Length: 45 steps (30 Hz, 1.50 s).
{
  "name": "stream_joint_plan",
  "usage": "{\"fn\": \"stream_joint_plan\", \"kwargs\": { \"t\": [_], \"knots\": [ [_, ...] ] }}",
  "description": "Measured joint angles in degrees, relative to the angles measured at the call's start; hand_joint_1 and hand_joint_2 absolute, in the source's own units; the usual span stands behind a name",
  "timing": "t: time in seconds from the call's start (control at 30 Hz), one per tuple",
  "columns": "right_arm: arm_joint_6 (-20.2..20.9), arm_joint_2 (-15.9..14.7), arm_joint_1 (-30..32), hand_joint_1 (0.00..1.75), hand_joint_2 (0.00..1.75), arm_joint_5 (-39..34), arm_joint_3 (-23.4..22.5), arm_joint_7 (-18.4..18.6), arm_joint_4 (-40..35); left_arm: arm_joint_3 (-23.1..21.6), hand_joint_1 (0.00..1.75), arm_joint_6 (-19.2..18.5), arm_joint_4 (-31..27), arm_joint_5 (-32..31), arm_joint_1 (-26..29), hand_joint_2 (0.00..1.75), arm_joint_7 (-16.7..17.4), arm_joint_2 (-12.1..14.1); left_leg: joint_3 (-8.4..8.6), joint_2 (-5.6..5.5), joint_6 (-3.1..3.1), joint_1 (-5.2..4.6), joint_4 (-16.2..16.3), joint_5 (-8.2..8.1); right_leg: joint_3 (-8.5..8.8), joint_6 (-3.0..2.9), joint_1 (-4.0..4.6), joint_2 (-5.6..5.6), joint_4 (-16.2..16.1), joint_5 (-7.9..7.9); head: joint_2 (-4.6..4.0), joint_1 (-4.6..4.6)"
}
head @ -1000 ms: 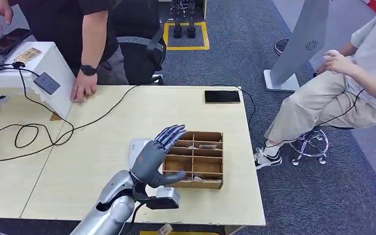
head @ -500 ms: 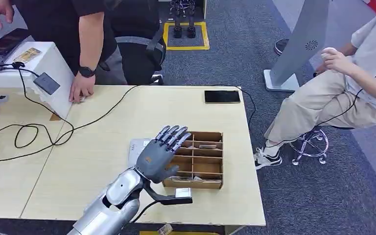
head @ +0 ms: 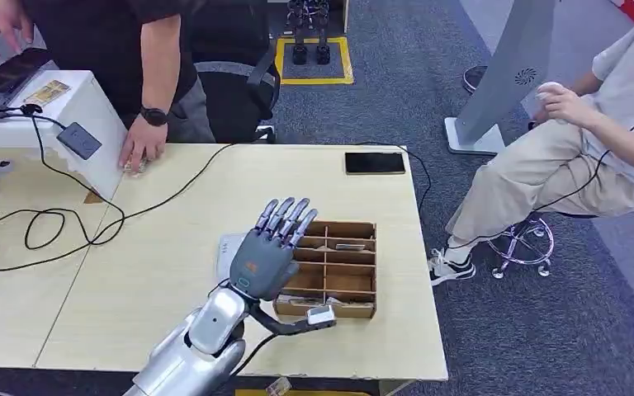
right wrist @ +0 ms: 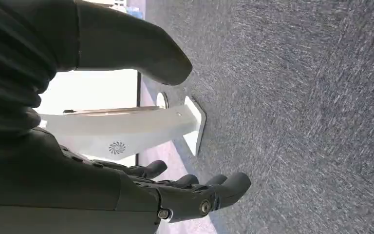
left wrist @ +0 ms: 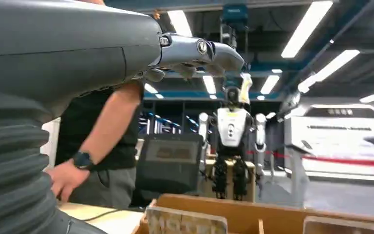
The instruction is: Pass the card to the sensor for recognition and then transmit it.
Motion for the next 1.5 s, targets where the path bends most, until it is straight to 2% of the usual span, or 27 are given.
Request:
{"fn": "stream_joint_plan", "kwargs": {
  "t": [0.23,0.7,1.0,1.27,1.5],
  "knots": [
    [-0.04,0.00,0.01,0.00,1.75,0.02,-0.07,0.00,0.00,0.02,0.00,0.02,0.20,-1.16,0.00,1.75,0.76,-0.79,0.00,0.00,0.00,0.00,0.00,0.00,0.00,0.00,0.00,0.00,0.00,0.00,0.00,-0.02],
    [-0.09,-0.02,0.01,0.00,1.75,0.44,-0.13,0.00,0.00,0.00,0.00,-3.11,2.25,-2.73,0.00,1.75,0.61,-0.81,0.00,0.00,0.00,0.00,0.00,0.00,-0.01,0.00,0.00,0.01,0.00,0.00,0.00,-0.02],
    [-0.11,-0.02,0.02,0.00,1.75,0.44,-0.13,0.00,-0.02,0.00,0.00,-3.34,2.40,-2.97,0.01,1.75,2.88,-1.16,0.00,0.00,0.00,0.00,0.00,0.00,-0.01,0.00,0.00,0.00,0.00,0.00,0.00,-0.02],
    [-0.11,-0.02,0.02,0.00,1.75,0.44,-0.20,0.00,-0.09,0.00,0.00,-5.66,2.43,-3.12,-0.04,1.75,4.61,-1.88,0.00,0.00,0.00,0.00,0.00,0.00,-0.01,0.00,0.00,0.00,0.00,0.00,0.00,-0.02],
    [-0.11,0.00,0.11,0.00,1.75,0.42,-0.70,0.00,-0.22,0.00,0.00,-16.45,2.43,-2.10,-1.65,1.75,6.93,-2.29,0.00,0.00,0.00,0.00,0.00,0.00,-0.01,0.00,0.00,0.00,0.00,0.00,0.00,-0.02]
  ]
}}
